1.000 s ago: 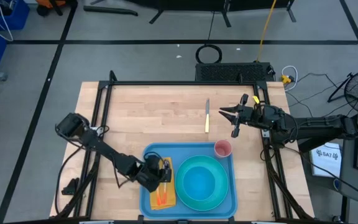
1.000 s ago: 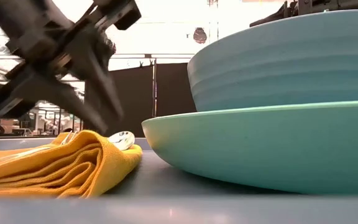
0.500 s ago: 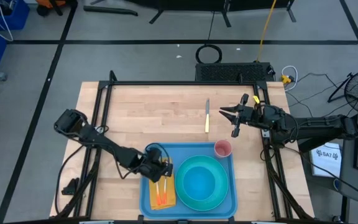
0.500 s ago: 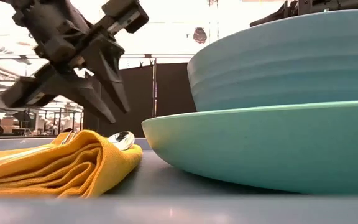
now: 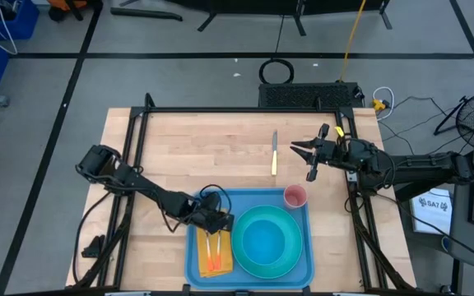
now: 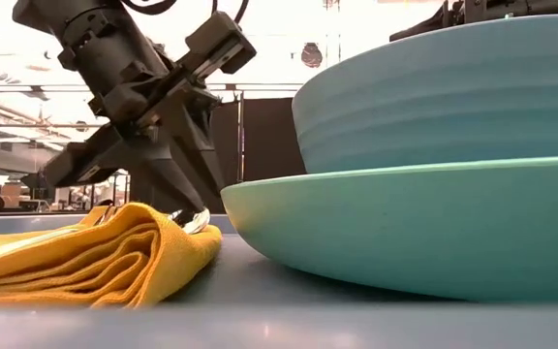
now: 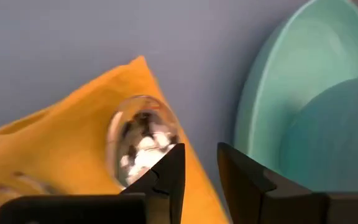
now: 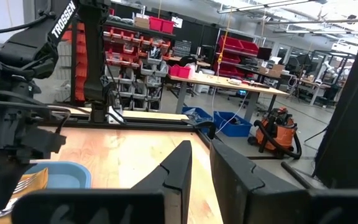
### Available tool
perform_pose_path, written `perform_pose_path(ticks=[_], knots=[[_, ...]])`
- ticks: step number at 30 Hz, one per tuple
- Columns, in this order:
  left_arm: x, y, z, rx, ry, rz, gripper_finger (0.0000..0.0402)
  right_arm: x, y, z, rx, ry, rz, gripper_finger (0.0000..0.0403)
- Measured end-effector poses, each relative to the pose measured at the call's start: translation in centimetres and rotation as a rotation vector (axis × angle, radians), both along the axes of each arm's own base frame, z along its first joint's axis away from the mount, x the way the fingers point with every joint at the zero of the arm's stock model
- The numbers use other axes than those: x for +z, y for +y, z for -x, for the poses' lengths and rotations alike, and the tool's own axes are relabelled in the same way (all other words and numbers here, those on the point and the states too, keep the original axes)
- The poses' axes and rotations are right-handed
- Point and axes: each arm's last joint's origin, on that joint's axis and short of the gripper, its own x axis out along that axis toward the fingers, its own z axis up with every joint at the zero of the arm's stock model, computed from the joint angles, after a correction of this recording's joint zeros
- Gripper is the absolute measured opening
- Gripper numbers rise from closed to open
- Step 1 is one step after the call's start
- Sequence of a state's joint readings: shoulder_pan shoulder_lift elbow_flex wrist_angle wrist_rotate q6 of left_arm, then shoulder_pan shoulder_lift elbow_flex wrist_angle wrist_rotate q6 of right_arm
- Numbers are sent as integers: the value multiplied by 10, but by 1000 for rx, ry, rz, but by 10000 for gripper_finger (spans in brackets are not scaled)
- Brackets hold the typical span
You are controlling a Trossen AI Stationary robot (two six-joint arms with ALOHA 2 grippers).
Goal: Set up tray
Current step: Put the orange spoon on the yellow table napkin beside the orange fork
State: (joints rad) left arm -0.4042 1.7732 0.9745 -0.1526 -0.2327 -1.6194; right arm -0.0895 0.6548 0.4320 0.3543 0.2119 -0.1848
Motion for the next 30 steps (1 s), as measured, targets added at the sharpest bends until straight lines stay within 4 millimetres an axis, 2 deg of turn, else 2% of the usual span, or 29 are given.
perform_pose_path(ticks=[12, 15, 21, 30], knots=[[2, 1, -4, 6, -44, -14, 97, 0, 0, 0, 0, 0, 0, 50], [-3, 0, -4, 2, -16, -6, 97, 0, 0, 0, 0, 0, 0, 50], [-19, -10, -1, -3, 48, 48, 97, 0, 0, 0, 0, 0, 0, 50], [-20, -21, 2, 2, 40, 91, 97, 0, 0, 0, 0, 0, 0, 50]])
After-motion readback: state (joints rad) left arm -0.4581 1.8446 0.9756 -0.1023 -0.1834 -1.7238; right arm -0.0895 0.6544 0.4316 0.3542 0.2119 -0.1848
